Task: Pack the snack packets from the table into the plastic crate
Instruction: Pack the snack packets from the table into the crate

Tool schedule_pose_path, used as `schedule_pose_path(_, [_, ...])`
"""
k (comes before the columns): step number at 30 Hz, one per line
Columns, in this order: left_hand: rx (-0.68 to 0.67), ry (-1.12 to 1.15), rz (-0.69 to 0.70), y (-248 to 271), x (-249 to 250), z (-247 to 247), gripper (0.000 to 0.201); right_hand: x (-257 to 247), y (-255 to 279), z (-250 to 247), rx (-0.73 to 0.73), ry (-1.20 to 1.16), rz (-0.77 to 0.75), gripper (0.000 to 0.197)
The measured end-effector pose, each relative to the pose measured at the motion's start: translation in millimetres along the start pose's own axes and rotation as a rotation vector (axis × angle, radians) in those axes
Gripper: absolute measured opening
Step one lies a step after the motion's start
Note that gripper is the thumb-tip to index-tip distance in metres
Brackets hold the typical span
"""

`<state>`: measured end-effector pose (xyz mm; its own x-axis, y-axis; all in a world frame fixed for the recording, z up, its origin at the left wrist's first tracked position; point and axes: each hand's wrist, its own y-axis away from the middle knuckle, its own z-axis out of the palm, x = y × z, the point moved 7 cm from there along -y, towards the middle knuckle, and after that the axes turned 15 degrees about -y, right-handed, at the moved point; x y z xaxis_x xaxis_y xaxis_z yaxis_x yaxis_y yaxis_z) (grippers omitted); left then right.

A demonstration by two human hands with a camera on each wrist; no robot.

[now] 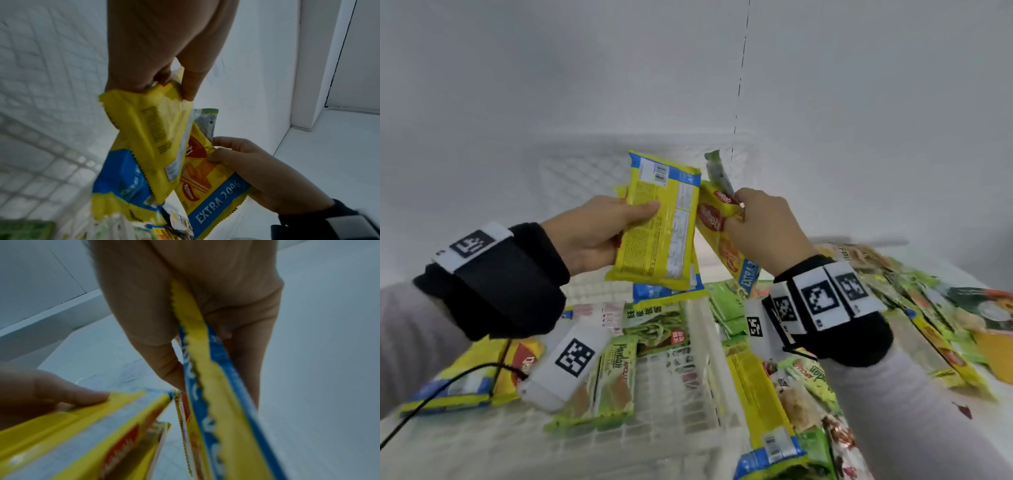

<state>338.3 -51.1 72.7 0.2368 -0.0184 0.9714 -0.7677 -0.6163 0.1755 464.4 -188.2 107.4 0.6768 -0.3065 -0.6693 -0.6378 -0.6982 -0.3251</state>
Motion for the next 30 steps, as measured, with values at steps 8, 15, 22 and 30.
schedule_pose_path(8, [-0.009,-0.14,-0.201,22,-61,-72,0.016,-37,15,68,-0.168,0.001,0.106,0.012])
schedule_pose_path(15, [-0.208,-0.109,-0.47,39,-148,-73,0.012,-33,39,151,-0.354,0.196,0.213,0.005])
schedule_pose_path(22, [-0.161,-0.136,-0.564,39,-151,-101,0.023,-26,44,188,-0.398,0.313,0.249,0.035])
schedule_pose_path(30, [-0.117,-0.872,-0.284,13,-146,-108,0.042,-30,39,229,-0.677,0.195,0.2,0.027])
